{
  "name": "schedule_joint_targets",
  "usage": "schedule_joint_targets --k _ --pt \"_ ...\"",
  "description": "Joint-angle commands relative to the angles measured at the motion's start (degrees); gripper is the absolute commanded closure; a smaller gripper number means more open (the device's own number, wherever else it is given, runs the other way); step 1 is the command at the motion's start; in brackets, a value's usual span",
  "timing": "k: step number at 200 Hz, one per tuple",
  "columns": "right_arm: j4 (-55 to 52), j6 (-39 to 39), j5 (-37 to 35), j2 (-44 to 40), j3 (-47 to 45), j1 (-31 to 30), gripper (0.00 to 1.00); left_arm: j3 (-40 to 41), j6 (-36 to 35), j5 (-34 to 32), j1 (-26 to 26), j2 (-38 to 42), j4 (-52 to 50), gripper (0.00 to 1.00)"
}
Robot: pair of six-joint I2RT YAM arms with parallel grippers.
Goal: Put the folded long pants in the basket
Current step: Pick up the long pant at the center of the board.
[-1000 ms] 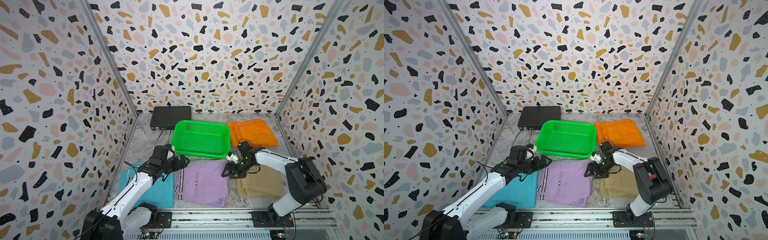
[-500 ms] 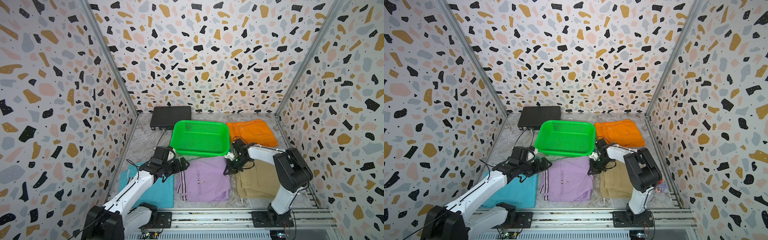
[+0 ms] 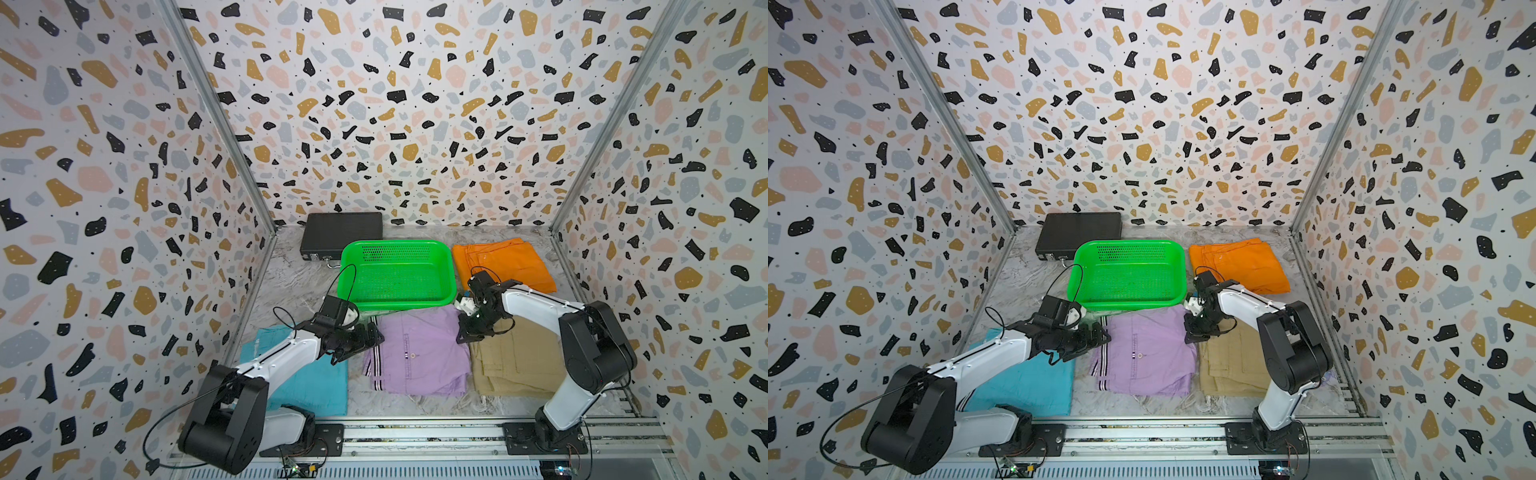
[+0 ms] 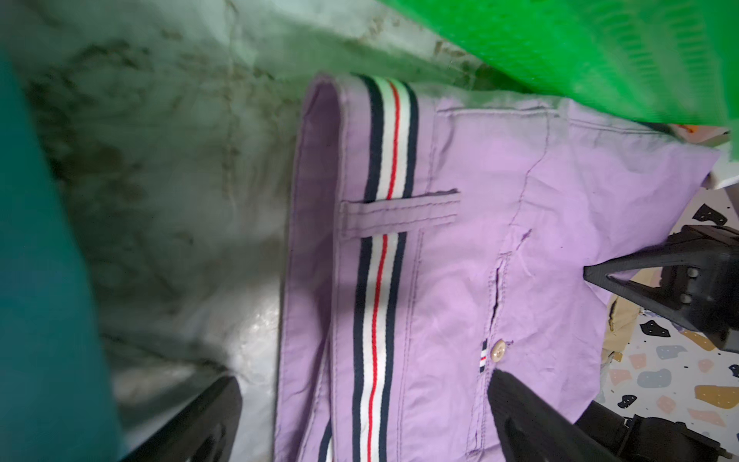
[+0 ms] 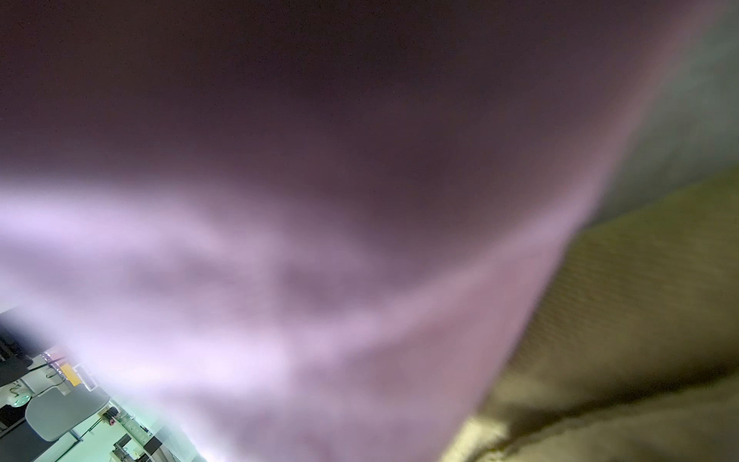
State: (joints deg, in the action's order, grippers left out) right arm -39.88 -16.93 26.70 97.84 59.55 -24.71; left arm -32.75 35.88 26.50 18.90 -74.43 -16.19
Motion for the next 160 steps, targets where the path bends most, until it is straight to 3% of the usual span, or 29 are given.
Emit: schedule_joint_targets --k 1,46,75,122,160 --pt "-1.96 0.38 -0.91 -1.03 -0.33 0.2 1.0 1.67 0.96 -0.42 1.88 -2.68 4.8 0.0" --pt "-2.23 0.36 0.19 -0.23 0.72 0.19 1.0 0.64 3.3 -1.96 5.46 -11.98 9.06 0.01" --pt "-1.63 -0.19 1.0 0.51 1.72 0.22 1.0 -2.05 3.06 -0.71 8.49 -17.23 9.89 0.14" --pt "1.11 -2.36 1.94 0.35 1.03 0.19 1.0 -3.18 2.26 2.08 9.21 -22.5 10.12 0.54" --pt "1.15 -2.59 2.72 -1.5 0.57 0.2 1.0 -3.18 1.83 2.41 9.23 -20.84 9.62 1.0"
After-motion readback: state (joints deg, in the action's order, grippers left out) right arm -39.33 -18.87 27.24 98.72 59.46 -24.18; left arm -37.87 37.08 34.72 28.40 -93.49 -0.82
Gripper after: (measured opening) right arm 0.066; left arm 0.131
